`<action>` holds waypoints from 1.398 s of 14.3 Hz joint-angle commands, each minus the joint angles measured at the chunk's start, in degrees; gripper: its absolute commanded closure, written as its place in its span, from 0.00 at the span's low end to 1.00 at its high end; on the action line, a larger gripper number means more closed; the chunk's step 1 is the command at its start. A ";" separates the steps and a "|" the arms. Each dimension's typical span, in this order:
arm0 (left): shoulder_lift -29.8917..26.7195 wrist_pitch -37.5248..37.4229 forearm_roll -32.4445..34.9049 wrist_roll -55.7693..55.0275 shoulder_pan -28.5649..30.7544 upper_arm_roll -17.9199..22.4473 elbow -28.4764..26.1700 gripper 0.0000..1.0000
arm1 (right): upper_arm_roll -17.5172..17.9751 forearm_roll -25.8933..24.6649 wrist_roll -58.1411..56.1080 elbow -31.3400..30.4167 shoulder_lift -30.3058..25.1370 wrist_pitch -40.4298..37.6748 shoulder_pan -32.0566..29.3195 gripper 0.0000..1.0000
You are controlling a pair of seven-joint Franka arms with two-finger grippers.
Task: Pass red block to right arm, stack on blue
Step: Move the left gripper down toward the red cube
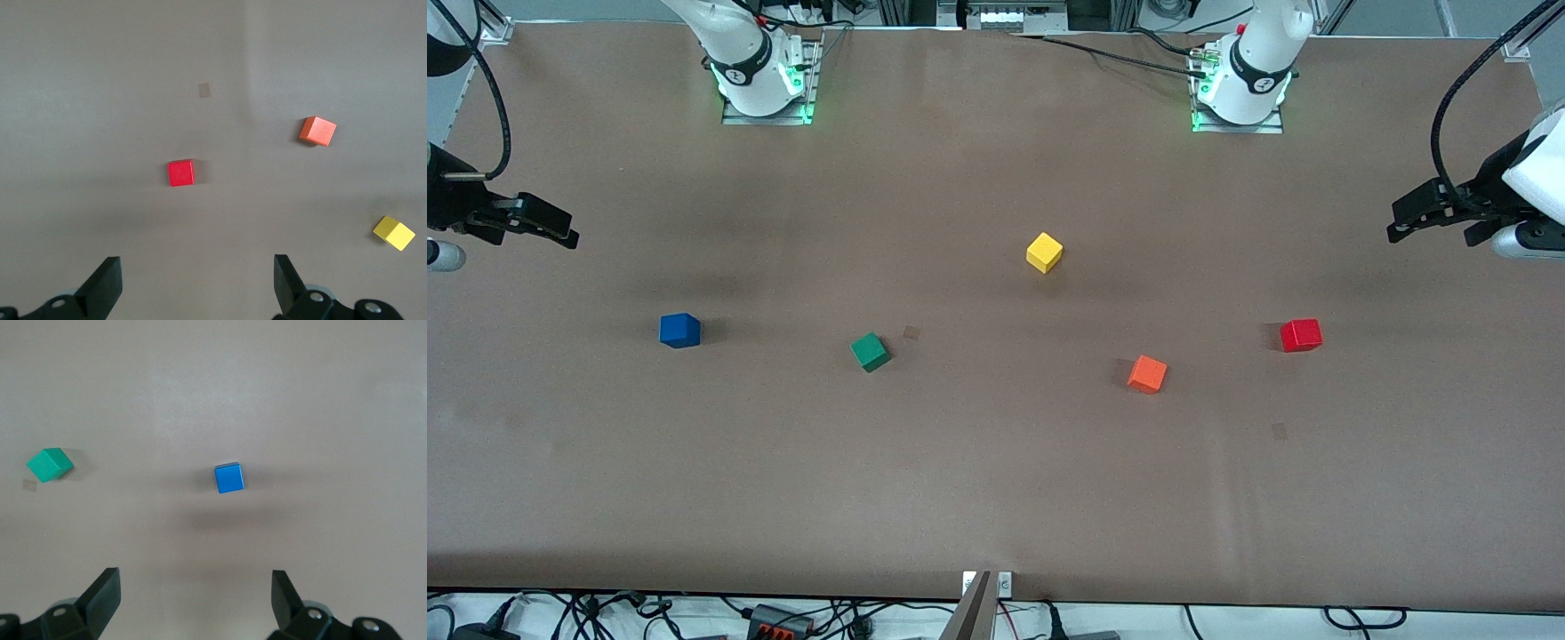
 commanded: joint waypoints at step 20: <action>10.64 -3.47 0.25 0.52 0.84 0.26 6.04 0.00 | -0.11 -0.59 -0.74 -1.74 -2.74 -1.88 -0.92 0.00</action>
